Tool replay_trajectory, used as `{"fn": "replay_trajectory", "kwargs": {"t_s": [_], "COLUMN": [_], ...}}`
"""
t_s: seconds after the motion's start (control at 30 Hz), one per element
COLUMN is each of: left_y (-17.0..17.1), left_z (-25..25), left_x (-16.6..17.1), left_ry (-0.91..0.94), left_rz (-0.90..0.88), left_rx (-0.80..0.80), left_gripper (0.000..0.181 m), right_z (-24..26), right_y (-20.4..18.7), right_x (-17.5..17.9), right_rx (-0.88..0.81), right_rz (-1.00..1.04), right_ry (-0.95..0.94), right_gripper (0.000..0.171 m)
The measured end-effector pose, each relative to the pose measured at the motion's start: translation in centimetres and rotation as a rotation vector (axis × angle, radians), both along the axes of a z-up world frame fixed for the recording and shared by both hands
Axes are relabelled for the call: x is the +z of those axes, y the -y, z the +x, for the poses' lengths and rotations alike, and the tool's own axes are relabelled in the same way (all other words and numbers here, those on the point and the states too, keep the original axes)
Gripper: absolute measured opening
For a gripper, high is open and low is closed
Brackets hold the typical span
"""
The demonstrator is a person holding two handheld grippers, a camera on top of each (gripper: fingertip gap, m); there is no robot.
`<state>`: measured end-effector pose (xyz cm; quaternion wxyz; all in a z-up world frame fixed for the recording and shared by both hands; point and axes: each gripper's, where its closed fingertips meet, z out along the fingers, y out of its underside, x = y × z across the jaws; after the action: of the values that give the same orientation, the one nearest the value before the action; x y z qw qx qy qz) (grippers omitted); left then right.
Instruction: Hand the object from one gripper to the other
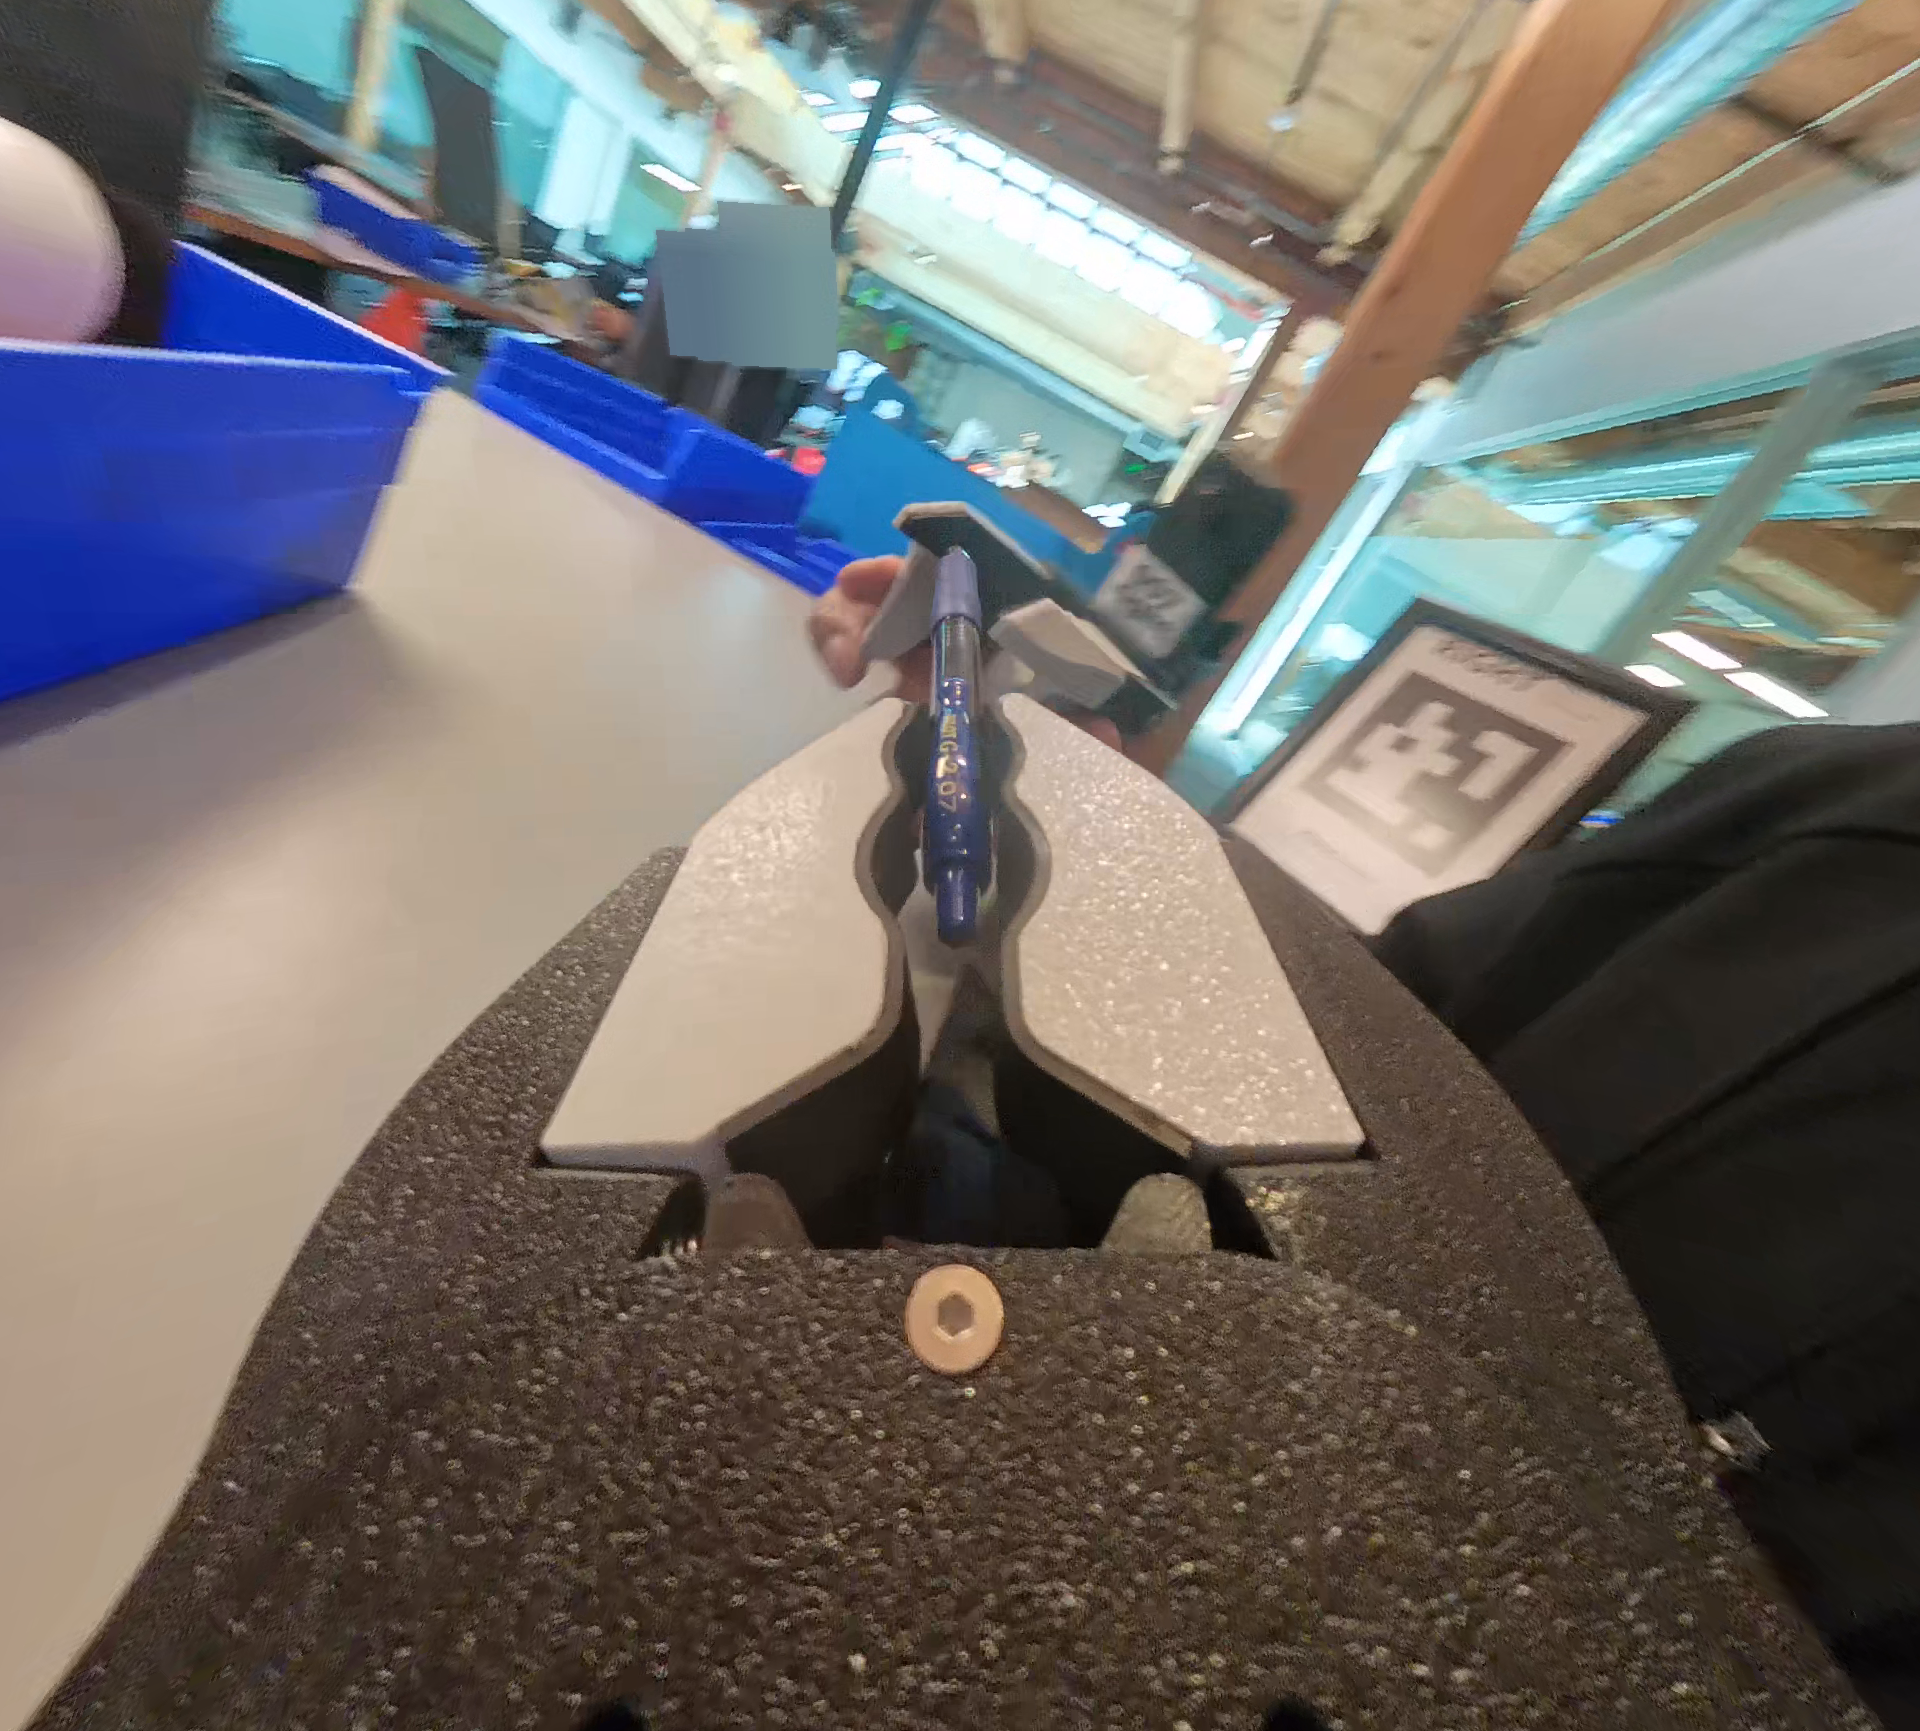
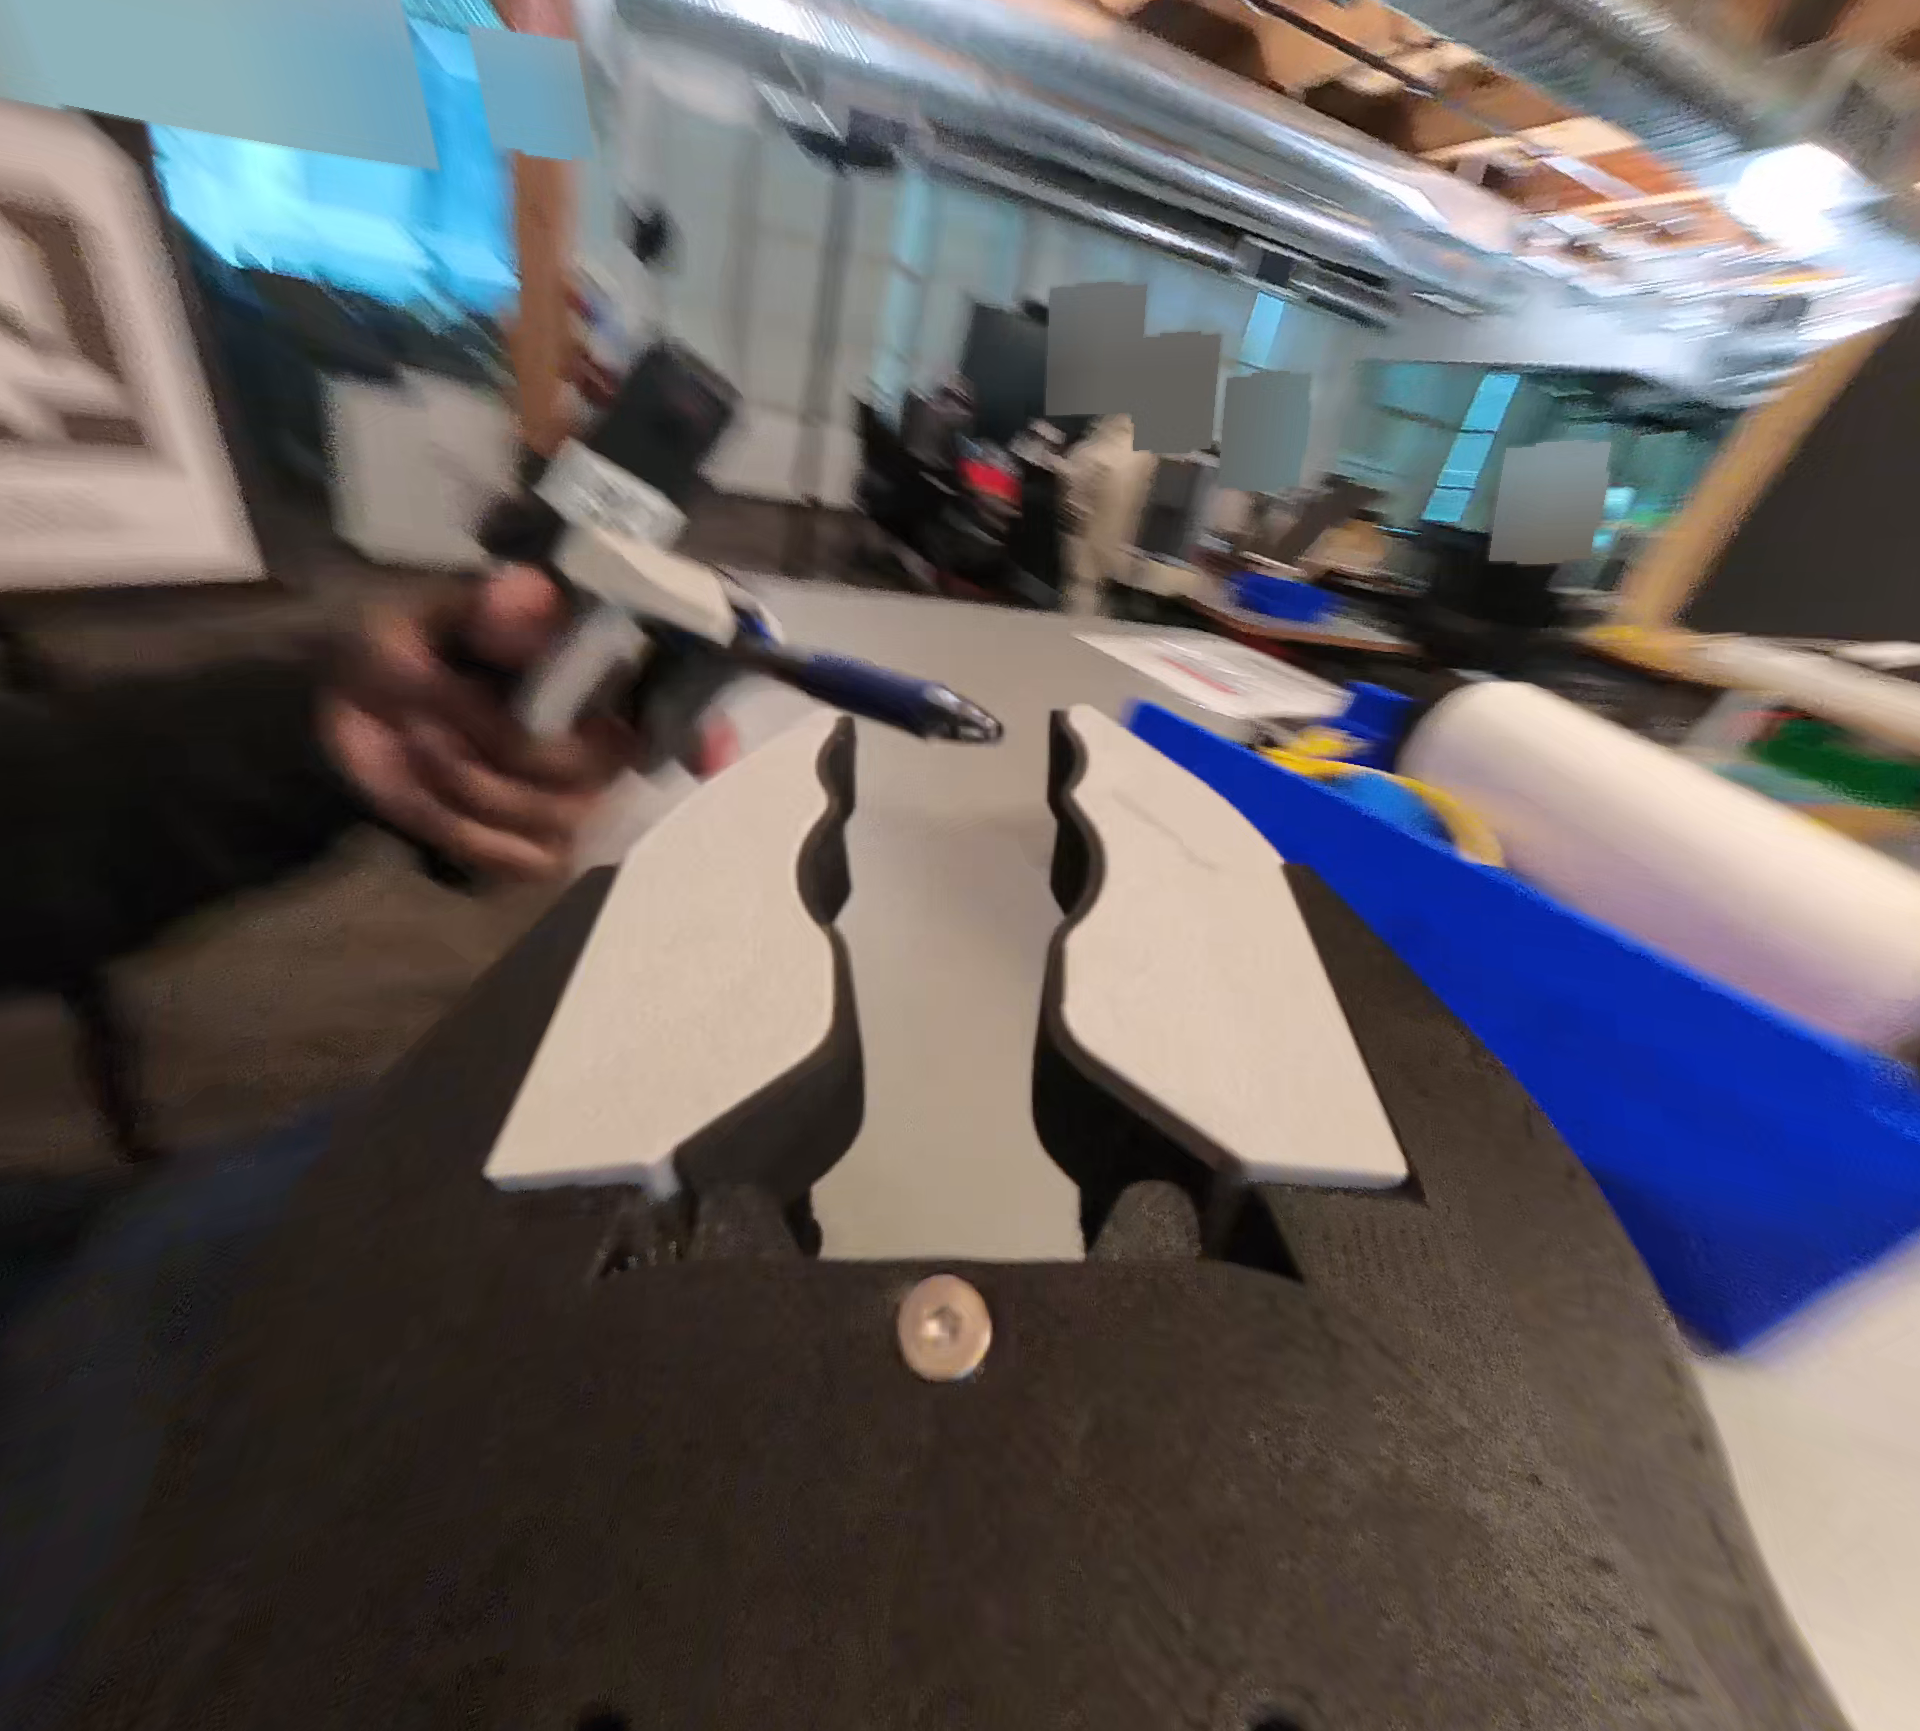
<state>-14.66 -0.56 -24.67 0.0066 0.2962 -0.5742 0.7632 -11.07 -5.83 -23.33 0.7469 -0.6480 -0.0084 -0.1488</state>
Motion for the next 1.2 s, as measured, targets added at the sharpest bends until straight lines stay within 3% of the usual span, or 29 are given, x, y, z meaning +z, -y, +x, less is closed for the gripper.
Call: {"fn": "replay_trajectory", "kwargs": {"t_s": [0.13, 0.3, 0.33, 0.37, 0.4, 0.47, 0.57, 0.67, 0.77, 0.93, 1.0, 1.07, 1.2], "left_y": [-1.3, 0.2, 0.6, 1.2, 1.7, 2.0, 0.5, -1.0, -0.5, 1.7, 2.3, 2.5, 1.2], "left_z": [1.1, 0.8, 0.6, 0.2, -0.2, -0.7, 0.1, 0.7, 0.4, -0.5, -0.7, -0.4, 1.0], "left_x": [-0.7, -2.4, -2.7, -2.7, -2.4, -1.1, 0.6, 0.8, 0.2, -0.2, -0.4, -0.4, 0.4], "left_ry": [-0.008, -0.039, -0.047, -0.050, -0.035, 0.055, 0.218, 0.324, 0.227, 0.135, 0.122, 0.109, 0.159], "left_rz": [0.226, 0.387, 0.394, 0.381, 0.354, 0.297, 0.279, 0.328, 0.289, 0.199, 0.188, 0.166, 0.193], "left_rx": [0.200, 0.210, 0.186, 0.146, 0.101, 0.084, 0.212, 0.301, 0.209, 0.073, 0.054, 0.071, 0.273], "left_gripper": [0.011, 0.012, 0.012, 0.012, 0.013, 0.024, 0.057, 0.060, 0.060, 0.052, 0.031, 0.015, 0.014], "right_z": [2.1, 1.5, 1.7, 1.9, 1.9, 2.1, 1.5, -1.3, -4.2, -7.0, -7.7, -7.8, -6.0], "right_y": [0.7, -2.2, -2.4, -2.6, -2.7, -2.9, -3.5, -4.6, -5.1, -5.6, -5.9, -6.2, -6.3], "right_x": [-0.8, -4.0, -4.6, -5.0, -5.2, -6.0, -6.2, -5.8, -5.7, -7.2, -7.1, -7.8, -9.0], "right_rx": [-0.381, -0.492, -0.516, -0.527, -0.526, -0.467, -0.302, 0.009, 0.287, 0.492, 0.522, 0.489, 0.306], "right_rz": [-0.252, -0.522, -0.559, -0.575, -0.572, -0.568, -0.460, -0.335, -0.296, -0.367, -0.373, -0.412, -0.493], "right_ry": [0.453, 0.779, 0.806, 0.814, 0.789, 0.627, 0.226, -0.213, -0.472, -0.672, -0.681, -0.658, -0.531], "right_gripper": [0.051, 0.052, 0.046, 0.029, 0.008, 0.004, 0.005, 0.004, 0.004, 0.005, 0.005, 0.007, 0.030]}}
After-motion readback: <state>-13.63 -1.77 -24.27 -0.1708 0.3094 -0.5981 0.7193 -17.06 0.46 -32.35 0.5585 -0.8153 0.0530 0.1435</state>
